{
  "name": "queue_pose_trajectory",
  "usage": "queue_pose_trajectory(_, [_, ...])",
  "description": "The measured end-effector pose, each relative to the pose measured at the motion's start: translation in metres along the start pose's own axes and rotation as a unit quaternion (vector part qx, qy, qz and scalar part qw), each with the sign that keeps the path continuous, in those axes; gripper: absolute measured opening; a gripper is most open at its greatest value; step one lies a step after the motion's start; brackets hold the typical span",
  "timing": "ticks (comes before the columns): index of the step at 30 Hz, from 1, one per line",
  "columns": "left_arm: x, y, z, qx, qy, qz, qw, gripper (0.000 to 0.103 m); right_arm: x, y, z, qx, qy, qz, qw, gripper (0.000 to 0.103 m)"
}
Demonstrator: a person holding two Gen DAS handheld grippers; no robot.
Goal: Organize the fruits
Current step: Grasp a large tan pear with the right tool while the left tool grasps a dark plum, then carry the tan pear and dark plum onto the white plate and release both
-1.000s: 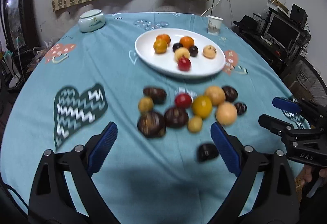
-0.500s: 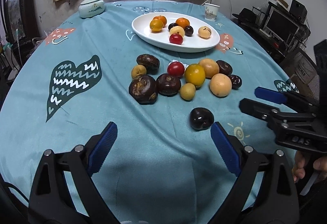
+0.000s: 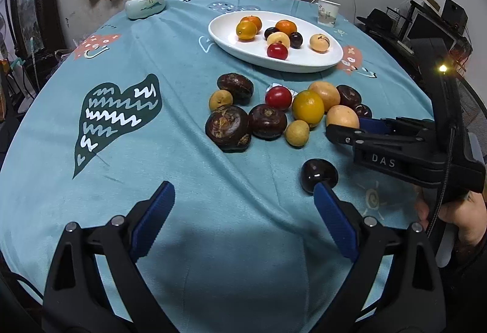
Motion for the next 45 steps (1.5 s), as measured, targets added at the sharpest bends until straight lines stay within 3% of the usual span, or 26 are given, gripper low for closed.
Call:
queue_pose_trajectory(5, [-0.011,-0.003,0.003,0.010,-0.005,0.012,0.9999,0.094,0.006,-0.013,-0.036,-0.021,0.024,0.009,0.999,0.045])
queue_pose_trajectory(11, [-0.041,-0.012,0.022,0.017,-0.010,0.037,0.9991,0.093,-0.008,-0.051,-0.071,-0.009,0.009,0.034,0.999,0.045])
queue_pose_trajectory(13, [-0.050,-0.015,0.029,0.020,-0.011,0.047,0.9986,0.076,-0.014,-0.059,-0.077,-0.008,0.004,0.043,0.999,0.045])
queue_pose_trajectory(17, [-0.060,-0.019,0.044,0.030,-0.006,0.064,0.9975,0.061,-0.024,-0.066,-0.086,-0.016,0.001,0.057,0.998,0.045])
queue_pose_trajectory(18, [-0.060,-0.021,0.046,0.035,-0.012,0.063,0.9973,0.046,-0.024,-0.066,-0.087,-0.017,0.001,0.057,0.998,0.045])
queue_pose_trajectory(20, [-0.063,-0.020,0.042,0.030,-0.026,0.057,0.9976,0.036,-0.025,-0.065,-0.088,-0.019,0.003,0.058,0.998,0.045])
queue_pose_trajectory(32, [-0.049,0.017,-0.004,-0.019,-0.041,0.043,0.9981,0.036,-0.018,-0.053,-0.093,-0.030,0.008,0.048,0.998,0.045])
queue_pose_trajectory(38, [-0.030,0.037,-0.009,-0.027,-0.034,0.028,0.9987,0.036,-0.013,-0.048,-0.089,-0.026,0.013,0.043,0.999,0.045])
queue_pose_trajectory(45, [-0.032,0.080,0.002,-0.023,-0.035,0.033,0.9986,0.036,-0.006,-0.016,-0.077,-0.026,0.034,0.021,0.999,0.045])
Point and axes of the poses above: each gripper's, at about its wrist camera, not at the fingertips, and z roughly the way its jaws point, x to its left, y to its top, the point moved 10 cm from there along z, roughly the way its jaws point, and after that the axes turned 12 degrees about -z, right-handed, at the moved point
